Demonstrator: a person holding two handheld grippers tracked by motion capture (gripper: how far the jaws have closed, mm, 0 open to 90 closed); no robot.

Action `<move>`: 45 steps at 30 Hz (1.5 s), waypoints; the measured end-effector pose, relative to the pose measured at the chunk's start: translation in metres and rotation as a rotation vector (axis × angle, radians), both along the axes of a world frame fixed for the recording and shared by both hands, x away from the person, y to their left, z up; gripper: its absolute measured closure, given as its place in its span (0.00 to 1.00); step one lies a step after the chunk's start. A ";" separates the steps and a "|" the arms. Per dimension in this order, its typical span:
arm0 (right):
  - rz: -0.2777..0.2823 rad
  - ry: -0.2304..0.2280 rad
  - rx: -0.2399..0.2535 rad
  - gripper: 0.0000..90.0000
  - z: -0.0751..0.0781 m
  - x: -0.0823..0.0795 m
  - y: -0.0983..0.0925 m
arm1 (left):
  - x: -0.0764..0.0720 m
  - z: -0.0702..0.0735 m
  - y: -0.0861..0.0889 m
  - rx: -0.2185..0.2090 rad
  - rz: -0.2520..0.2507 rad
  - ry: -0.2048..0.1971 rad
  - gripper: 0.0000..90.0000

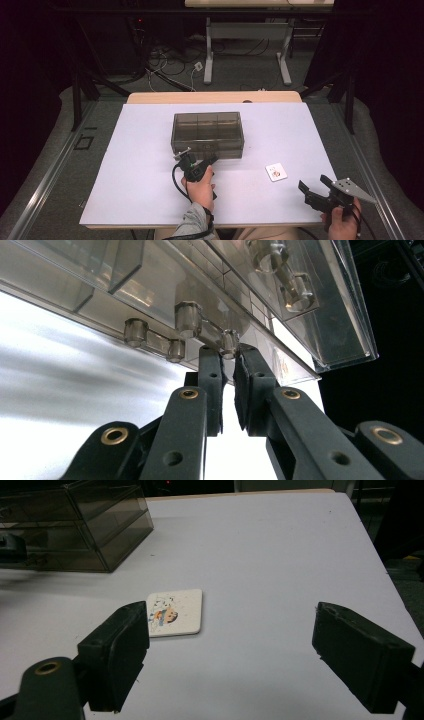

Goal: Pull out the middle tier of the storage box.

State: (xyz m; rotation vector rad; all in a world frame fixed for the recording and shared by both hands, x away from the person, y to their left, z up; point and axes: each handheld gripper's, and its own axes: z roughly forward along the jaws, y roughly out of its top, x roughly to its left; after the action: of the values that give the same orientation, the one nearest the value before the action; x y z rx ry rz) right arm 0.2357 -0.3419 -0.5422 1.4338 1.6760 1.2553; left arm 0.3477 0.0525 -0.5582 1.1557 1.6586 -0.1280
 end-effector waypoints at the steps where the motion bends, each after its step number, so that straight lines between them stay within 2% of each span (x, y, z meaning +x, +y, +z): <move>1: 0.000 0.000 0.000 0.17 0.000 0.000 0.000 | 0.000 0.000 0.000 0.000 0.000 0.000 0.92; 6: 0.004 0.012 -0.006 0.17 0.001 -0.001 -0.001 | -0.002 0.000 0.001 0.002 -0.006 -0.001 0.92; 45: 0.002 0.005 -0.002 0.17 0.001 -0.001 0.001 | -0.015 -0.001 0.002 -0.019 -0.010 0.000 0.91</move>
State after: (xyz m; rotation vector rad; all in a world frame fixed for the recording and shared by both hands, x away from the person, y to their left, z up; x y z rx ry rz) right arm 0.2349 -0.3413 -0.5416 1.4361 1.6820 1.2510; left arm 0.3325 0.0542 -0.5591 1.1494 1.6488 -0.1496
